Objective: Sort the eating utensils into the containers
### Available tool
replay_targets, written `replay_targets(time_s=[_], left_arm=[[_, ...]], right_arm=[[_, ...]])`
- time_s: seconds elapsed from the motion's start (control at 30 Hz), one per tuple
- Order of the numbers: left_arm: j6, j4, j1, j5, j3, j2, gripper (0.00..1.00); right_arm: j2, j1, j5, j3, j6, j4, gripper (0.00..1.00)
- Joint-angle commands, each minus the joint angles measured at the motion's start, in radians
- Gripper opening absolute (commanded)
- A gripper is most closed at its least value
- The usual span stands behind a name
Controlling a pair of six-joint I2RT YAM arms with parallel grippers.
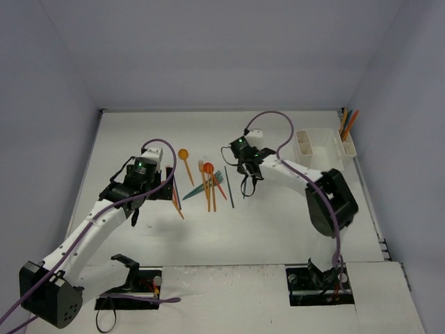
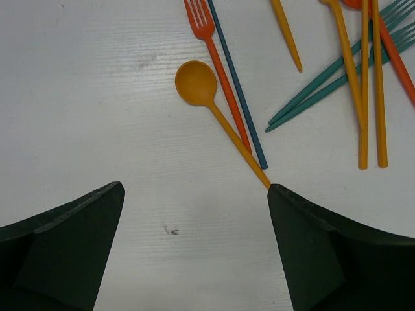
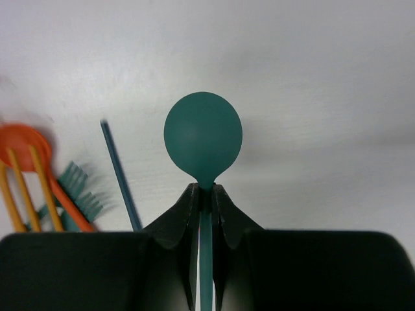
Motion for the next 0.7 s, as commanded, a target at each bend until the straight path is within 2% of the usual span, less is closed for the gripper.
replay_targets(time_s=[0.0,0.17,0.27,0.4,0.53,0.67], left_arm=[[0.016,0.041,0.006,-0.028,0.021,-0.013,0.91],[0.020,0.041,0.006,-0.030,0.024,-0.014,0.91],[0.022,0.041,0.006,-0.032,0.024,-0.016,0.91],[0.026,0.041,0.006,-0.038,0.024,-0.020,0.91],[0.031,0.042,0.006,-0.047,0.024,-0.025,0.91],[0.036,0.040,0.006,-0.058,0.023,-0.027,0.91]], right_arm=[[-0.328,-0.180,0.168,0.048,-0.095,0.032,0.00],[-0.514,-0.439,0.125,0.000,-0.236,0.127,0.00],[-0.551,-0.607,0.017,-0.030,-0.327,0.235,0.00],[-0.556,-0.840,-0.116,-0.075,-0.370,0.362,0.00],[-0.514,-0.934,-0.185,-0.095,-0.375,0.494,0.00],[-0.451,-0.971,-0.192,-0.108,-0.367,0.591,0.00]])
